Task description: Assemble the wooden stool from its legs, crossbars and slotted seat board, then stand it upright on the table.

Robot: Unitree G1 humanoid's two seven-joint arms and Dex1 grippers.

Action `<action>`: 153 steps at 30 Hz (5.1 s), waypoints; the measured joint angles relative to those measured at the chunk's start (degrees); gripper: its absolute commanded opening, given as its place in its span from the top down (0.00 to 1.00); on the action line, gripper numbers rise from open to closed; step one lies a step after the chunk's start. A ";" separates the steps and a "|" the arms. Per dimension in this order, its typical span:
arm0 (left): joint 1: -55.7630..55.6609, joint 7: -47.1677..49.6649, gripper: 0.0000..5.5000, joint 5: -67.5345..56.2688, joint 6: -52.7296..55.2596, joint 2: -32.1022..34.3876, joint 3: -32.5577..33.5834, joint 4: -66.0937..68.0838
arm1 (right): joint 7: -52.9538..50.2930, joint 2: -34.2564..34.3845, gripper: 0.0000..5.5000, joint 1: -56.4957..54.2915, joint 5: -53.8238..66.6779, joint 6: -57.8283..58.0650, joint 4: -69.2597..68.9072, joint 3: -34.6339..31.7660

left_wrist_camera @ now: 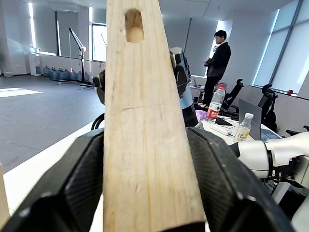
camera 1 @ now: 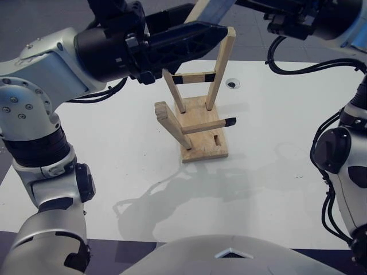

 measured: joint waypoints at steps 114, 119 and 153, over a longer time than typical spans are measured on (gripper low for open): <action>33.97 -12.22 0.25 66.59 -39.19 -8.44 -28.72 13.20 | 14.39 -12.04 0.62 14.05 -26.25 -19.29 6.16 8.19; 34.10 -9.14 0.25 67.77 -39.95 -12.19 -28.76 13.97 | 14.00 -12.02 0.62 14.49 -26.16 -19.22 5.88 8.01; 35.41 -34.78 0.62 67.28 -61.18 2.52 -27.93 18.97 | 26.10 -22.73 0.62 26.02 -29.69 -20.22 6.37 13.59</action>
